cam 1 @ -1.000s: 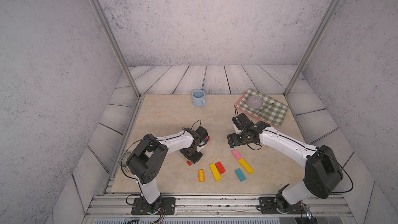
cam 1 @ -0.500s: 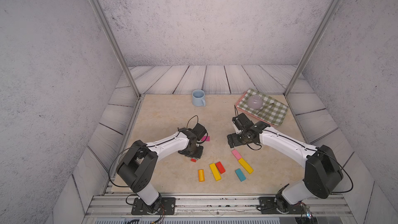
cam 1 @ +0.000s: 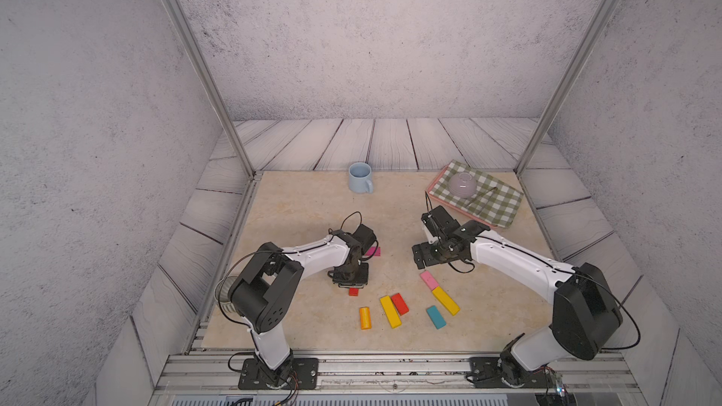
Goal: Assemble the letter t with building blocks
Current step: Pick up the building block from the center of the board, then assemble the building block at the center of the board.
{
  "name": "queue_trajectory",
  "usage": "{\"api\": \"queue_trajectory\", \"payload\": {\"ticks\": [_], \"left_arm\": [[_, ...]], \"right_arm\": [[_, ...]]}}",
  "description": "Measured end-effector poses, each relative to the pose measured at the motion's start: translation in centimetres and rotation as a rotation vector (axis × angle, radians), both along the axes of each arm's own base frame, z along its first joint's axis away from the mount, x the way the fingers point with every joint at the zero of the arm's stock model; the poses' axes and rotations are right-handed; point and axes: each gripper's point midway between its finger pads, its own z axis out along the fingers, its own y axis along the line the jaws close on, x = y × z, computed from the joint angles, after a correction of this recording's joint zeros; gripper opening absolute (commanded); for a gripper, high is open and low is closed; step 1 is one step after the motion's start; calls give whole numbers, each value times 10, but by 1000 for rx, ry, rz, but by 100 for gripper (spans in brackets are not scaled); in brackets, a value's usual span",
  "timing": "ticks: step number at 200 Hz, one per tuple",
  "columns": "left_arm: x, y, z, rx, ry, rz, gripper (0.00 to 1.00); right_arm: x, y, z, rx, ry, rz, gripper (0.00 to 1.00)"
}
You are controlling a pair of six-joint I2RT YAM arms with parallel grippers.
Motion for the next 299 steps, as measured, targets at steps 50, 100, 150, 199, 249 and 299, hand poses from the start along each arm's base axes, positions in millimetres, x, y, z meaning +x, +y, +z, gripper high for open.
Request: {"api": "queue_trajectory", "payload": {"ticks": [50, 100, 150, 199, 249, 299], "left_arm": [[3, 0, -1, -12, 5, 34, 19], [3, 0, -1, -16, 9, 47, 18], [4, -1, -1, -20, 10, 55, 18], [6, -4, 0, -25, 9, 58, 18], [10, -6, 0, -28, 6, 57, 18], [13, -8, 0, -24, 6, 57, 18]], "right_arm": [[0, 0, 0, 1, 2, -6, 94], [-1, 0, -1, 1, 5, -9, 94], [-1, 0, -5, -7, 17, -11, 94], [-1, 0, -6, -8, 19, -11, 94], [-1, -1, -6, -8, 19, -10, 94], [-1, -1, -8, -12, 25, -10, 94]]}}
